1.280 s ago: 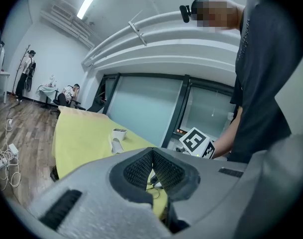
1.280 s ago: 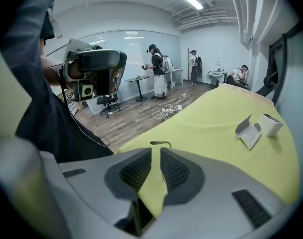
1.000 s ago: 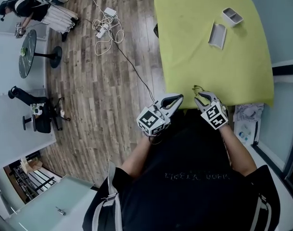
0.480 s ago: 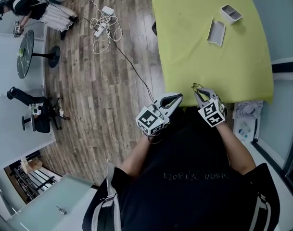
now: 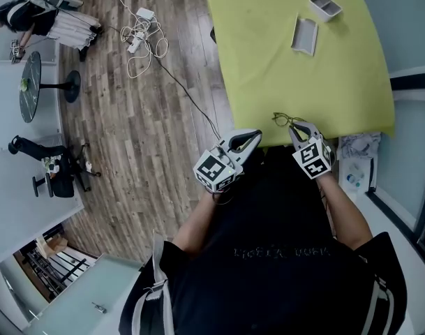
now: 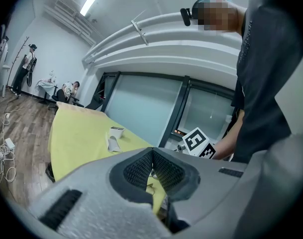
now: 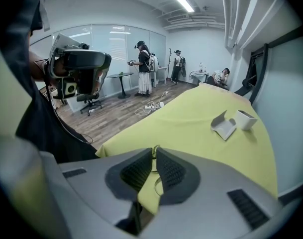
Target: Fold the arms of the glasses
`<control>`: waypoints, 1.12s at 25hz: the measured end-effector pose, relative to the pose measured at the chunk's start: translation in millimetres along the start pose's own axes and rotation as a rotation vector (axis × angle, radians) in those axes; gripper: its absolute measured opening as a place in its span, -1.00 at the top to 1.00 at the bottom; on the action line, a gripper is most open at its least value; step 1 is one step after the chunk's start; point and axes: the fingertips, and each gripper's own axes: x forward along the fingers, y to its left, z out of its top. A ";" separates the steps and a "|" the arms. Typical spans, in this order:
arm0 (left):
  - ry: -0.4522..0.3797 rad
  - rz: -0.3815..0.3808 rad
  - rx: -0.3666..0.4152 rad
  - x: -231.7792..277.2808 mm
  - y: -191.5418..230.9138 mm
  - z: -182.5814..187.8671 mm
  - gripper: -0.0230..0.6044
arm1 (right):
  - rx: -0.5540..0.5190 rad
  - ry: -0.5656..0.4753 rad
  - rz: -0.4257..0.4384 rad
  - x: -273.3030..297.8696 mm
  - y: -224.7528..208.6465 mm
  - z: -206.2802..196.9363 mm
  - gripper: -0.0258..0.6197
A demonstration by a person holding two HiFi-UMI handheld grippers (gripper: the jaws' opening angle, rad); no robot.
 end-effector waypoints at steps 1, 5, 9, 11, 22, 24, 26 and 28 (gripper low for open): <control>0.002 -0.003 -0.001 1.2 -0.2 0.6 0.87 | 0.007 0.004 -0.006 -1.3 -3.0 -2.7 0.78; 0.011 -0.012 -0.001 6.7 -1.0 -0.9 0.87 | 0.034 0.029 -0.029 -1.7 -12.1 -21.0 0.78; 0.025 -0.017 -0.005 9.8 -2.6 -3.8 0.87 | 0.054 0.057 -0.034 0.1 -14.4 -42.2 0.78; 0.028 -0.018 -0.006 12.4 -2.4 -3.0 0.87 | 0.063 0.067 -0.038 0.7 -18.2 -49.7 0.78; 0.050 -0.019 -0.006 21.8 -3.8 -5.2 0.87 | 0.066 0.113 -0.021 12.5 -31.1 -78.0 0.78; 0.047 -0.021 -0.010 27.5 -4.1 -5.4 0.87 | 0.074 0.115 -0.028 14.9 -37.2 -84.3 0.78; 0.043 -0.024 -0.018 26.6 -3.5 -5.8 0.87 | 0.079 0.123 -0.032 19.9 -37.3 -88.5 0.78; 0.046 -0.020 -0.018 23.0 -3.0 -6.3 0.87 | 0.075 0.134 -0.026 26.3 -33.7 -91.0 0.78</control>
